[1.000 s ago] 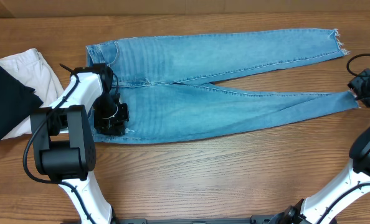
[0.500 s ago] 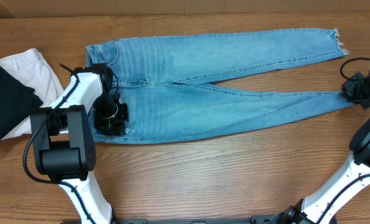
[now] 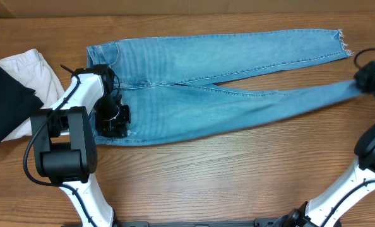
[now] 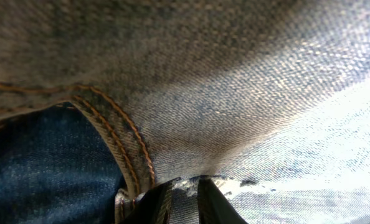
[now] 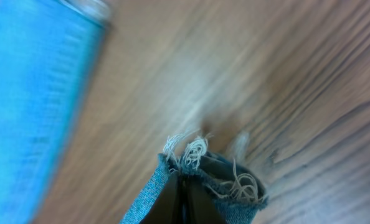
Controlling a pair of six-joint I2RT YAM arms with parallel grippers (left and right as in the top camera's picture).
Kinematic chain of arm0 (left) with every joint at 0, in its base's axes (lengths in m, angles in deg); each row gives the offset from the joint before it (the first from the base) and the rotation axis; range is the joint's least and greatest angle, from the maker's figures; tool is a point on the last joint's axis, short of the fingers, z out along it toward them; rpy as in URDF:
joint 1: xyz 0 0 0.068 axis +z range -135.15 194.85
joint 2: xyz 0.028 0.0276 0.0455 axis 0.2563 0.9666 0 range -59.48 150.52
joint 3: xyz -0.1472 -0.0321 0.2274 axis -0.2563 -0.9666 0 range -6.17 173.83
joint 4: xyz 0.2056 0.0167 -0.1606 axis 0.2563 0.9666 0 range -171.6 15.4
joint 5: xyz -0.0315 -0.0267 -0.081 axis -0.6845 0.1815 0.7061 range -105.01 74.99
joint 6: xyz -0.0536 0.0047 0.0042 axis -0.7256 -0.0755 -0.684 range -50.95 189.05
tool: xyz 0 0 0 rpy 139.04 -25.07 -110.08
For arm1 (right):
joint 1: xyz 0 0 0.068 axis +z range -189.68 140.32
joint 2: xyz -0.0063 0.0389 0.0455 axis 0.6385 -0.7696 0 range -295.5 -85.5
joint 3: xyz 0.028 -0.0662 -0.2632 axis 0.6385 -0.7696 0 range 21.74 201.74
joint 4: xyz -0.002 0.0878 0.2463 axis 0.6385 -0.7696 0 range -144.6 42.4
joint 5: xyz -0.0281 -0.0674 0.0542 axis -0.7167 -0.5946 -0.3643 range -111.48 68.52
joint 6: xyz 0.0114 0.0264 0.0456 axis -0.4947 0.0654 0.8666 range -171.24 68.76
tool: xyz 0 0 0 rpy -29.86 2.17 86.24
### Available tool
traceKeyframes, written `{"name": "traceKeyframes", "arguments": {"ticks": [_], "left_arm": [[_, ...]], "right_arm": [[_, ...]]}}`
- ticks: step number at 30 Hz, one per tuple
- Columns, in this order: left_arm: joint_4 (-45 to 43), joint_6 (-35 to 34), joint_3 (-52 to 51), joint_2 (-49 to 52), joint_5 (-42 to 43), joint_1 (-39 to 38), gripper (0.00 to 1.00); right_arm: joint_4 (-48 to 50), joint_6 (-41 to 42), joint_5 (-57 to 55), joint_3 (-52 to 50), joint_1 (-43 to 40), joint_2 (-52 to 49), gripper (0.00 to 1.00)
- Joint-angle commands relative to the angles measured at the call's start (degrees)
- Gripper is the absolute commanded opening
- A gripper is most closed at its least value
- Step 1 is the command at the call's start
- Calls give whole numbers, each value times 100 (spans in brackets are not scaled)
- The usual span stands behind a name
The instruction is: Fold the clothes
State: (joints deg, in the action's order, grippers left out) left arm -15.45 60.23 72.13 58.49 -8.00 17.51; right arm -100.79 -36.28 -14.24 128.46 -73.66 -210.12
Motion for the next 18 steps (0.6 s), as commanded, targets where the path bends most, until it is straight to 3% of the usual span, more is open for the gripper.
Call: {"name": "traceKeyframes", "arguments": {"ticks": [1,5,7,15,18], "left_arm": [[4,-20,-170,81,-289,28,19],[4,-20,-170,81,-289,31,19],[11,-20,-170,81,-289,31,19],[48,-20,-170,81,-286,28,19],[66,-20,-170,81,-271,31,19]], "right_arm": [[-50,-28,-391,490,-155,796,4],[-730,1040,-2267,490,-472,901,4],[-997,1456,-2583,459,-717,892,4],[-997,1554,-1561,457,-1349,890,17],[-1016,1478,-1152,457,-1373,890,16]]}}
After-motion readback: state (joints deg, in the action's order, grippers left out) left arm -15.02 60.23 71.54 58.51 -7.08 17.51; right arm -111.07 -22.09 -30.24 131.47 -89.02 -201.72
